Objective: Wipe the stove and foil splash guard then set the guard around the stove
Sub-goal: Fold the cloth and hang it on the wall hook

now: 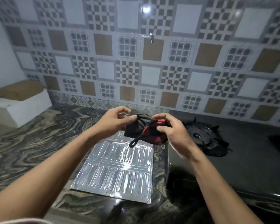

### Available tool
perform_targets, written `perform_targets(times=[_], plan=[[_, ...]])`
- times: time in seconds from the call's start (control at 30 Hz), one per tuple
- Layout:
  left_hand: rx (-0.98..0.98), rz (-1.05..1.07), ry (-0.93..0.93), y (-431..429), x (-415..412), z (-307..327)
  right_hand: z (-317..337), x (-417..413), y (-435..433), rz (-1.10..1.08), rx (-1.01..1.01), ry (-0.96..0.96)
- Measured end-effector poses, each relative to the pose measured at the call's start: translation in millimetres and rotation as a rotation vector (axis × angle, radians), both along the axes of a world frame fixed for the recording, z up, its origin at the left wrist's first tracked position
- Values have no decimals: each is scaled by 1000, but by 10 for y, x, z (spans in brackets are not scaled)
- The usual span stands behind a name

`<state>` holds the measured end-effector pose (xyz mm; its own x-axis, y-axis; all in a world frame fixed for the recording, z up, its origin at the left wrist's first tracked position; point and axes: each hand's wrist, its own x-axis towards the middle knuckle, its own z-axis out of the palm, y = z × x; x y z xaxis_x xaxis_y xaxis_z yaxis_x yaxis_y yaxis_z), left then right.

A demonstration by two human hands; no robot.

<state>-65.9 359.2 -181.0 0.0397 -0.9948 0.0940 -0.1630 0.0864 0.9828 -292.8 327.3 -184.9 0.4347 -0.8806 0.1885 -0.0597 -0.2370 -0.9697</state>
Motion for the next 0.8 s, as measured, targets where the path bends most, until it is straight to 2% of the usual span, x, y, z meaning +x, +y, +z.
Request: perform_targets(times=[0.1,0.2,0.27,0.4,0.5,0.6,0.7,0.8], plan=[[-6,36,75,-39,-63,152,130,-18,-60,52,-29,13],[-25,67,126,-138,-73,301,275,59,-102,56,-124,171],[-24,67,144,-229,-70,408,331,186,-185,-27,-226,261],[33,-14,170,-419,-4,574,448,384,-369,-175,-260,262],[81,-123,327,-602,102,672,553,466,-525,-228,-299,271],[112,-159,383,-830,204,761,625,557,-709,-253,-331,270],[173,-194,456,-1024,247,853,666,656,-896,-333,-442,374],[186,-174,467,-1211,256,919,752,774,-994,-260,-426,386]])
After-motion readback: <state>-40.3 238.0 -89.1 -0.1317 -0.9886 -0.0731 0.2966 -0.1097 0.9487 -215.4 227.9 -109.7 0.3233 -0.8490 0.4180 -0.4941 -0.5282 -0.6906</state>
